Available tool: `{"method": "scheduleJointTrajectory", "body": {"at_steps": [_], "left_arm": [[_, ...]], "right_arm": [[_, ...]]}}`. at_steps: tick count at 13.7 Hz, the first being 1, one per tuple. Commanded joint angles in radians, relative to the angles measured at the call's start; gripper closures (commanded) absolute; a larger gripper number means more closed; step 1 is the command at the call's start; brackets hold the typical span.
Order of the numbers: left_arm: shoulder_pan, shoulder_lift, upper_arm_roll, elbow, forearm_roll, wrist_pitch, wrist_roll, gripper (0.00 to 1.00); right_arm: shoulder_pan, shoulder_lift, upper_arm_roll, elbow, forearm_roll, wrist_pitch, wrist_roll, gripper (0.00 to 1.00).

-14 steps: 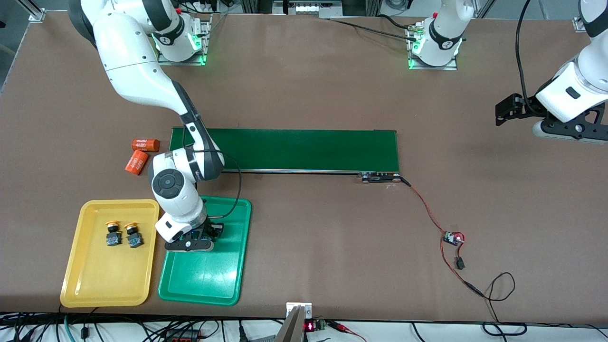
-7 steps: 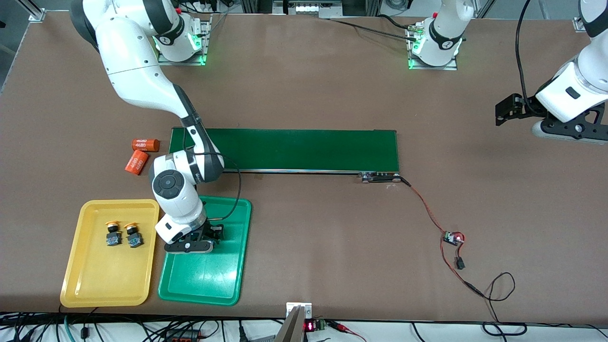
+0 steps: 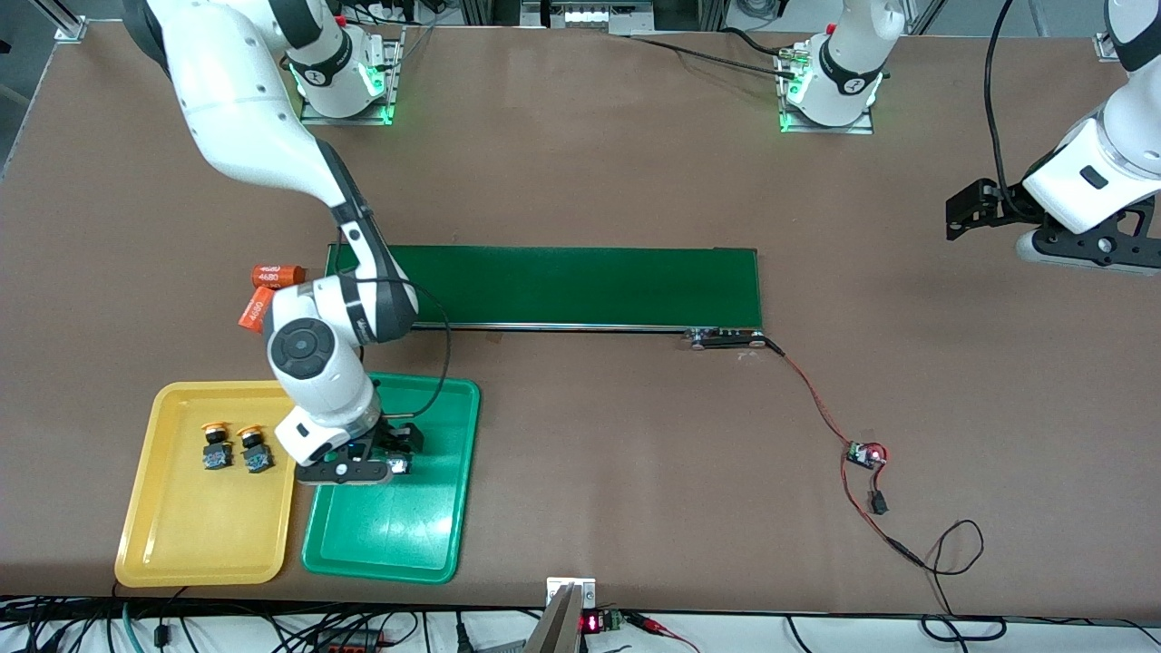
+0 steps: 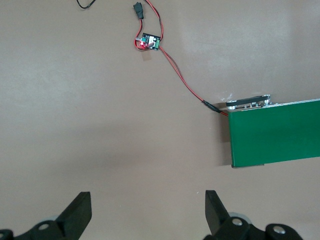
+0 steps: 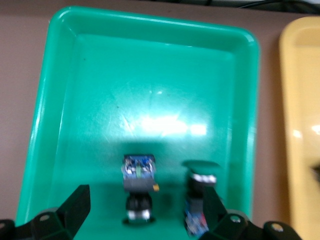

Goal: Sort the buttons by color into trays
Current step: 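Release the button in the green tray and withdraw the right gripper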

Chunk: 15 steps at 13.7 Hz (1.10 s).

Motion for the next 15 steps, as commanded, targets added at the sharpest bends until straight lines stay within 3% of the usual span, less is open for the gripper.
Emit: {"method": "scheduleJointTrajectory", "body": {"at_steps": [1, 7, 11, 15], "left_arm": [[0.001, 0.015, -0.003, 0.033, 0.0, -0.023, 0.017, 0.0], [0.001, 0.015, -0.003, 0.033, 0.0, -0.023, 0.018, 0.0], [0.001, 0.016, -0.003, 0.033, 0.0, -0.023, 0.018, 0.0], [0.001, 0.015, -0.003, 0.033, 0.0, -0.023, 0.018, 0.0]], "right_arm": [[-0.012, -0.128, -0.002, -0.022, 0.004, -0.182, -0.025, 0.0], [-0.096, -0.37, 0.001, -0.036, 0.042, -0.515, -0.122, 0.0], [-0.191, -0.528, 0.004, -0.129, 0.045, -0.63, -0.236, 0.0], [-0.292, -0.627, 0.009, -0.235, 0.048, -0.641, -0.324, 0.0]]}}
